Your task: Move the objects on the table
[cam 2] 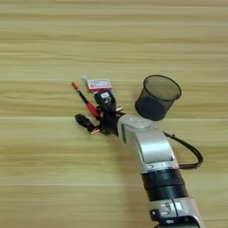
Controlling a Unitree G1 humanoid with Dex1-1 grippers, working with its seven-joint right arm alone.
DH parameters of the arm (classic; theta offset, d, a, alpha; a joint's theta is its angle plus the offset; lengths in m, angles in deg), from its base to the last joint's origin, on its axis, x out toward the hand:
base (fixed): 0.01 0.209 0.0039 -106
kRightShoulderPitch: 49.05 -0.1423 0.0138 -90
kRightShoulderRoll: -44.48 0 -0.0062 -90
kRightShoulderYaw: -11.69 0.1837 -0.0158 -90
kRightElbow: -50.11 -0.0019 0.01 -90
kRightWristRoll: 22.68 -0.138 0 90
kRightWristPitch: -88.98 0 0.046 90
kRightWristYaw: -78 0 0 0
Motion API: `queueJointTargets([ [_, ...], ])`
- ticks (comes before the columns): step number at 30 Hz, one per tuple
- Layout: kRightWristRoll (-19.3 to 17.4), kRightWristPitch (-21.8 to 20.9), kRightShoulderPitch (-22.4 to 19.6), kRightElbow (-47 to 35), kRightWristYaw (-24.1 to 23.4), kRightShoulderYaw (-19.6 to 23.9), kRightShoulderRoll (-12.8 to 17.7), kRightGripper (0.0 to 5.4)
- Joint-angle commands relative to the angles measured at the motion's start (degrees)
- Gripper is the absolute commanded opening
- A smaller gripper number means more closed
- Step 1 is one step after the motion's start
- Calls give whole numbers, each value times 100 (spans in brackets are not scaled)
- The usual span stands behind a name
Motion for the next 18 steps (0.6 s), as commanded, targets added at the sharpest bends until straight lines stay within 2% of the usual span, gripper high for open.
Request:
queueJointTargets([
  [1,18,-242,-327,-120,-29,28,125,400],
  [18,-32,-305,-292,-142,73,17,116,180],
])
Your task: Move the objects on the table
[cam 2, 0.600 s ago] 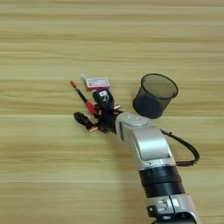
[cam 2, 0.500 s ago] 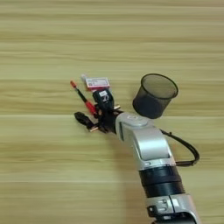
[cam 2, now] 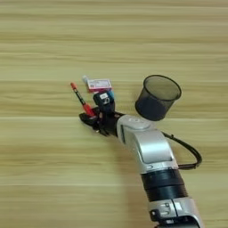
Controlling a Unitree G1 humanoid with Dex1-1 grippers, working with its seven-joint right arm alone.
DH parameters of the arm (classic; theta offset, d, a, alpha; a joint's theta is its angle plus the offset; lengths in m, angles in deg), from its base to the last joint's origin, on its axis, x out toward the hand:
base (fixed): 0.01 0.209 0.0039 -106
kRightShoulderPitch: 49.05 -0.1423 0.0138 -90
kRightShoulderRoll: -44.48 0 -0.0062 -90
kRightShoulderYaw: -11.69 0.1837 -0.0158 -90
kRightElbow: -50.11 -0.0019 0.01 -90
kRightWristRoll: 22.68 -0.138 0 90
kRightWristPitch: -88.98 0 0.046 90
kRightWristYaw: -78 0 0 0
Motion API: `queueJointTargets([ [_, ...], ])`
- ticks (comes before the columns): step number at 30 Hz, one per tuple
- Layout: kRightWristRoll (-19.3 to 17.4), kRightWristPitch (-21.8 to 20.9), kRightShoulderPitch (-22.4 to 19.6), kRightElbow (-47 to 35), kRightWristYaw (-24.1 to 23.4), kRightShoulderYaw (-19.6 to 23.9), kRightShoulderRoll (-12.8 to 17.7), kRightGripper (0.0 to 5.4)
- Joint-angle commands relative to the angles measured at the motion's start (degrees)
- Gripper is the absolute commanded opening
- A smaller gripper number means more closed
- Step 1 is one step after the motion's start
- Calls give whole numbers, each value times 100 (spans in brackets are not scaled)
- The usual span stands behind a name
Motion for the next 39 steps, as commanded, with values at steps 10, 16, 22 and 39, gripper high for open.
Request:
queueJointTargets([
  [10,-42,-170,-426,-2,-121,19,-101,55],
  [16,-8,-178,-545,204,-264,20,-300,54],
  [22,31,-171,-638,356,-468,-61,-559,54],
  [39,-84,68,-652,362,-761,-103,-1065,54],
])
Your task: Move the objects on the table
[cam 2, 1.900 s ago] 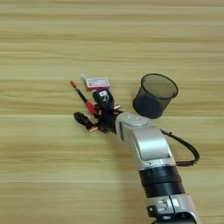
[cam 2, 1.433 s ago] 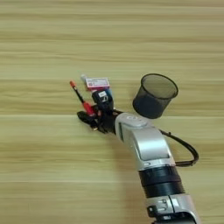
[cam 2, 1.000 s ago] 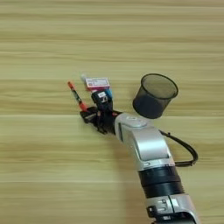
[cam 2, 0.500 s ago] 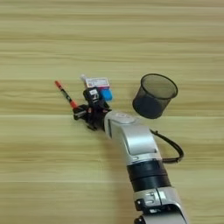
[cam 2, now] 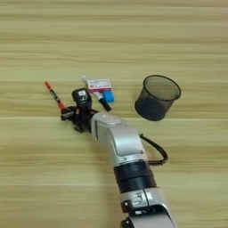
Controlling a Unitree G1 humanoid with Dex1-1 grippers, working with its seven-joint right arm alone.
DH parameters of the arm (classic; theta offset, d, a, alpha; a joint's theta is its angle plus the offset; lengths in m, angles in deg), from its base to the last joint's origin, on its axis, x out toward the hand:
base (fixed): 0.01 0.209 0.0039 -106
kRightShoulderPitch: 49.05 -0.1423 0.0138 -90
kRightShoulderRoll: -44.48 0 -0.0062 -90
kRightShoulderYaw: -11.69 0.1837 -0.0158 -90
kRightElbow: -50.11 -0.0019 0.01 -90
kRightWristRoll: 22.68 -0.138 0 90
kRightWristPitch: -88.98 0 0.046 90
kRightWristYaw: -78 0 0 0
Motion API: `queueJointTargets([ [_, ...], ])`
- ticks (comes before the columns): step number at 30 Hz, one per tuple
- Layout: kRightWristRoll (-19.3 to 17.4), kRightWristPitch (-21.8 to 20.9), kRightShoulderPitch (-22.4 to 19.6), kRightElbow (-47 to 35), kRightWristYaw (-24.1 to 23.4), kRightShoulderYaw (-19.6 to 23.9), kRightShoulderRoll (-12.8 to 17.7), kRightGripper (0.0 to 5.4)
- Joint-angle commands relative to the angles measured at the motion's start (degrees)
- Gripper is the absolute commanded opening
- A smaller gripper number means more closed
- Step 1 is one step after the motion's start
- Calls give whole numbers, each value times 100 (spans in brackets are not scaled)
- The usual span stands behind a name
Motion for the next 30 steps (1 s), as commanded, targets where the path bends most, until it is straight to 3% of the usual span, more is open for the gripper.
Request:
queueJointTargets([
  [1,9,-51,-245,-146,-105,-3,32,91],
  [12,128,-341,-235,-218,-203,16,120,223],
  [21,210,-1356,-177,-419,-361,190,125,318],
  [30,177,-1586,-157,-404,-364,241,112,412],
])
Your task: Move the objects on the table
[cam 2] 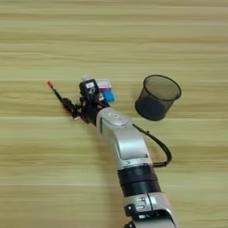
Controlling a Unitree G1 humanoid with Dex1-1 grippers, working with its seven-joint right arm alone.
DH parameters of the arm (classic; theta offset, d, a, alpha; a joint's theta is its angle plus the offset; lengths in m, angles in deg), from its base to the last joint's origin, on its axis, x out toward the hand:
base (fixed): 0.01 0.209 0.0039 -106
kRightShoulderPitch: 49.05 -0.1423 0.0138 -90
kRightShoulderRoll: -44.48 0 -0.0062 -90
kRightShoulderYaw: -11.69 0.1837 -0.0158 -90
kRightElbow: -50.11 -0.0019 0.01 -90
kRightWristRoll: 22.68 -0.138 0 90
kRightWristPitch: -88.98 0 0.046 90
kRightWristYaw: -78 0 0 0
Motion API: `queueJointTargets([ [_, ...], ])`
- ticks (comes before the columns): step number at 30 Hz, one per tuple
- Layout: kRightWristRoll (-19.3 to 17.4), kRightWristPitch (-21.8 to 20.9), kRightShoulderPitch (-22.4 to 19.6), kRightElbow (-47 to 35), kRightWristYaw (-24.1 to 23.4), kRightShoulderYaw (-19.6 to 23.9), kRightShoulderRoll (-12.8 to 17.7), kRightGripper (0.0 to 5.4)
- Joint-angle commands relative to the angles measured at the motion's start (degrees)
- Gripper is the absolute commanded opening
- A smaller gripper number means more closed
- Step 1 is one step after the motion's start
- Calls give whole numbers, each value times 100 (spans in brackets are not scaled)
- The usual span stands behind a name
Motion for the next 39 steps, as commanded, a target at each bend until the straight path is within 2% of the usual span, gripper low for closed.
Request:
queueJointTargets([
  [1,-45,-348,-320,-269,-39,85,20,428],
  [10,62,-976,-432,-65,-354,345,29,538],
  [21,445,-1823,-868,960,-1101,661,168,538],
  [32,331,-2006,-1305,1979,-1054,912,218,538],
  [39,303,-2093,-1427,2251,-1028,981,244,538],
])
